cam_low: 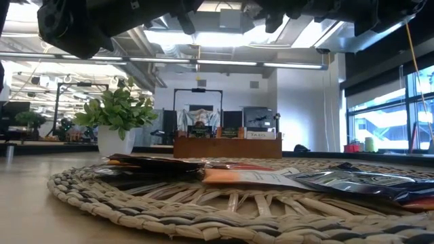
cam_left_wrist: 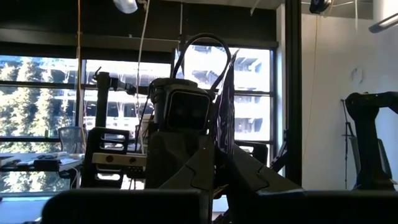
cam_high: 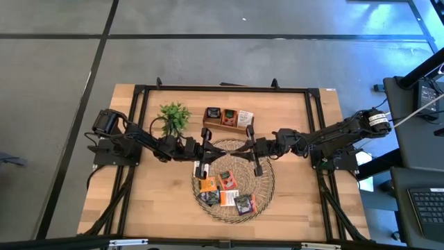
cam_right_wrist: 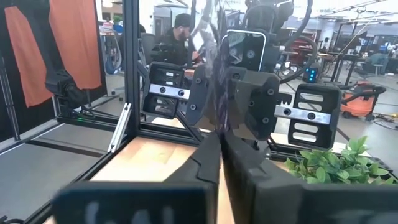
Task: Pick & Place Tea
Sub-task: Put the black and white tea bag into the left section of the wooden organizer
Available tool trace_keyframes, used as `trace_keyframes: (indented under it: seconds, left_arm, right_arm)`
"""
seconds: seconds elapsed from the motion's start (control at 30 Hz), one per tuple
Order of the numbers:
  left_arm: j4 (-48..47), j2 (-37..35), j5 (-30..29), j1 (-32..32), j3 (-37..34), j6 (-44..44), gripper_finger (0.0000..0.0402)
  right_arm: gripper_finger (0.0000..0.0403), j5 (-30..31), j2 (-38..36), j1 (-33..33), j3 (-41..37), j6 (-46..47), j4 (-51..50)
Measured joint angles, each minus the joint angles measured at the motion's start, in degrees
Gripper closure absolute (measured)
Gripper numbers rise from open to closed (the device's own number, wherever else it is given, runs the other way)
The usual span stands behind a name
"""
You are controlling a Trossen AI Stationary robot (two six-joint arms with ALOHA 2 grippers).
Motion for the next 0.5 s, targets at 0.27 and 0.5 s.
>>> trace_keyframes:
  seconds: [0.27, 0.5]
  left_arm:
    - [-0.02, 0.0, -0.07, 0.0, 0.0, -0.02, 0.0384]
    - [-0.5, 0.0, -0.4, 0.0, 0.0, -0.02, 0.0382]
  right_arm:
    - [0.0396, 0.03, 0.0, 0.0, 0.0, -0.02, 0.0]
    - [0.0399, 0.18, -0.02, 0.0, 0.0, 0.11, -0.69]
